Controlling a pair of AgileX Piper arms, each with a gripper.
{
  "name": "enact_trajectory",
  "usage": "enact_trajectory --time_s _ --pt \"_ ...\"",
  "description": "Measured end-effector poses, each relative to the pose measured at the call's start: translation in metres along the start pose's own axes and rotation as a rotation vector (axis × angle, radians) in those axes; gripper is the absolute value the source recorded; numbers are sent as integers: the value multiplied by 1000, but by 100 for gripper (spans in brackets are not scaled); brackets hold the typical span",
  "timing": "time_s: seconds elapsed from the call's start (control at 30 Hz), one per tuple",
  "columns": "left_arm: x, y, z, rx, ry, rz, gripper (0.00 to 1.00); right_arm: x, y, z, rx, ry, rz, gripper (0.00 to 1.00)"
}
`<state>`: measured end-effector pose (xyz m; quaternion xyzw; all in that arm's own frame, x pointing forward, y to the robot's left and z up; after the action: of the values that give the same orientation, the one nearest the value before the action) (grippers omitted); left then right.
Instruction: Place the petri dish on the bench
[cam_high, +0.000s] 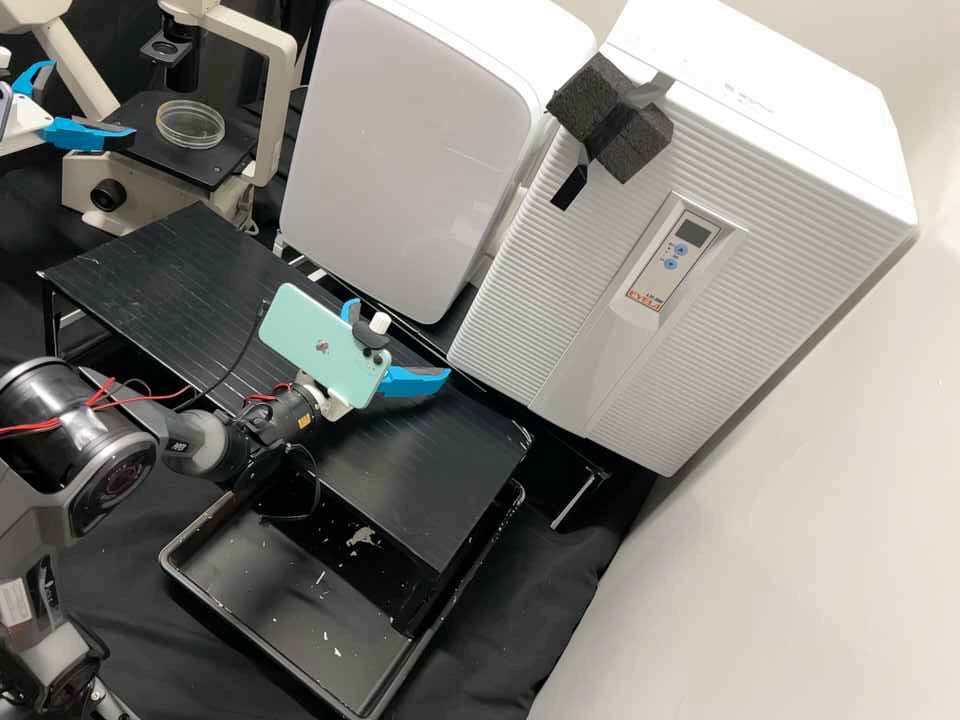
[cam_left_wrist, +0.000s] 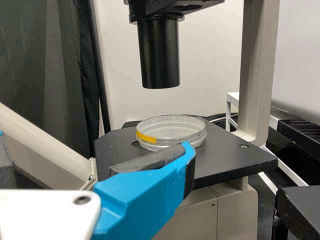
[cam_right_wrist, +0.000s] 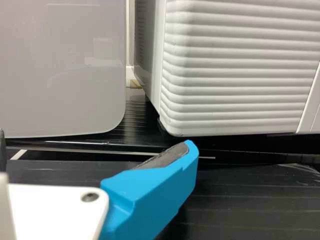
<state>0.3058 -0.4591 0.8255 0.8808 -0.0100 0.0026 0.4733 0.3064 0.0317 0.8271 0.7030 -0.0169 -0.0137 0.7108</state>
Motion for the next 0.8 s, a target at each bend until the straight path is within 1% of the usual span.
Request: enact_trajectory --time_s 0.7,0.8 --pt "0 -1 3 0 -10 -2 100 0 0 0 0 0 0 100" --pt "3 -2 4 -35 -32 -9 100 0 0 0 0 0 0 100"
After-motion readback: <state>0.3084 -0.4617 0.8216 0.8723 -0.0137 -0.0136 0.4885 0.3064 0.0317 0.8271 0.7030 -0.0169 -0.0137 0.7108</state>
